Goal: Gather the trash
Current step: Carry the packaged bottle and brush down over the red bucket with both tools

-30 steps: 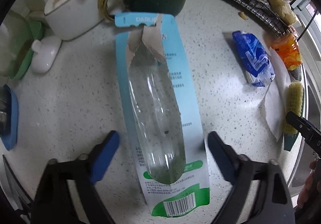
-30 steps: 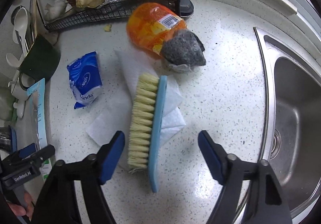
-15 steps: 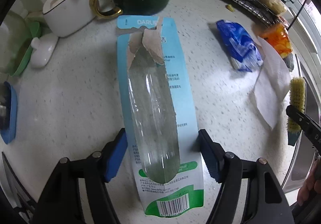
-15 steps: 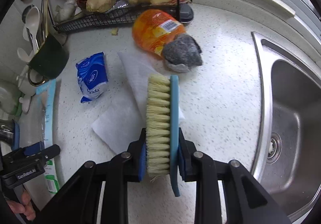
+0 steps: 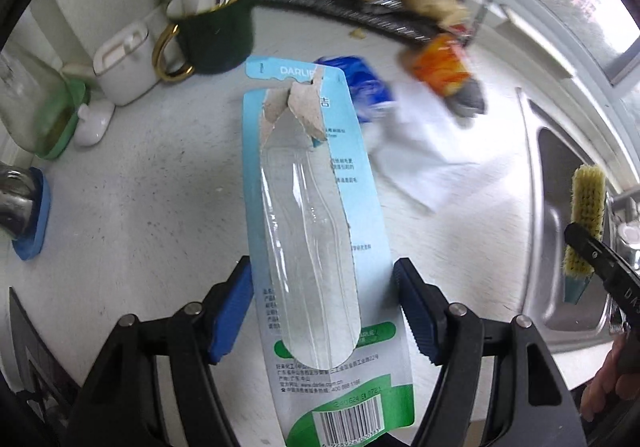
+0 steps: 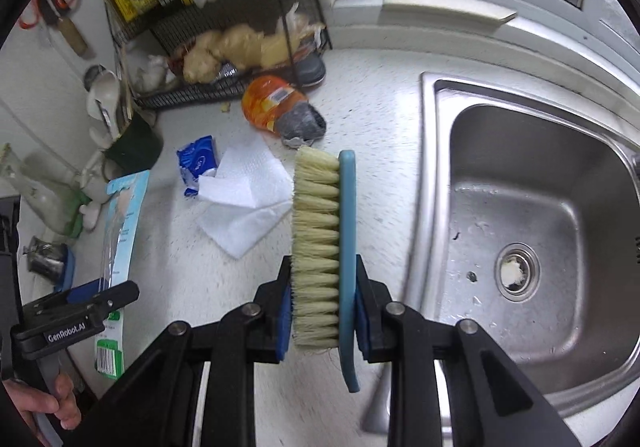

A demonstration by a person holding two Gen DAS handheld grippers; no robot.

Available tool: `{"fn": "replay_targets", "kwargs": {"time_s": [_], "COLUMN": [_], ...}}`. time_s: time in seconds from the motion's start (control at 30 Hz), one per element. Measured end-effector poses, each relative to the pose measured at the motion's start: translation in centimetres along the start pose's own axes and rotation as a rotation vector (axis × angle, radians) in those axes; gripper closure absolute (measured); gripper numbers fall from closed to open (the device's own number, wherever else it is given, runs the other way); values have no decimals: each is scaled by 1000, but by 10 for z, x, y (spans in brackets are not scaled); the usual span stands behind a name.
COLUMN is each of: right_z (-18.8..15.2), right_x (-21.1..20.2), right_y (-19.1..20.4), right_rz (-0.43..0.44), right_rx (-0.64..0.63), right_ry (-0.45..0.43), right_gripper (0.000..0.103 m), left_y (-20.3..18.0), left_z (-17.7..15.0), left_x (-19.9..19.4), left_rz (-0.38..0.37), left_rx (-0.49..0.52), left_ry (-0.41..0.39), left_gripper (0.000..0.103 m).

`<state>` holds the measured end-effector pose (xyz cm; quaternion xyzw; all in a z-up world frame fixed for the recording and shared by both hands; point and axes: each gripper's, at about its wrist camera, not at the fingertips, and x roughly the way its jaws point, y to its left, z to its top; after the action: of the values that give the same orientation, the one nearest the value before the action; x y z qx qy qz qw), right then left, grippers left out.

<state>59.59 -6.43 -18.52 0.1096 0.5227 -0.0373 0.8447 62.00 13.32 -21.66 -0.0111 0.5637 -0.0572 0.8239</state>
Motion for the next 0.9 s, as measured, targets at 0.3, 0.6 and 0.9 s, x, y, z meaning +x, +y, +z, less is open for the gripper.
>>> {"fn": "replay_targets", "kwargs": {"time_s": [0.3,0.6,0.9], "right_z": [-45,-106,-165], "right_x": [-71,-137,-158], "right_y": [-31,-60,-79], "right_rz": [33,58,72], "right_rx": [-63,-130,-142], "right_ry": [-64,-110,-72], "right_gripper": [79,79,79], "left_y": [-52,-110,-154], "left_z": [-71,-168,-247], "left_x": [-56,-108,-127], "left_rz": [-12,-27,-68], "left_rx": [19,46,82], "left_ry": [-92,-157,-148], "left_gripper": [35,35,35]}}
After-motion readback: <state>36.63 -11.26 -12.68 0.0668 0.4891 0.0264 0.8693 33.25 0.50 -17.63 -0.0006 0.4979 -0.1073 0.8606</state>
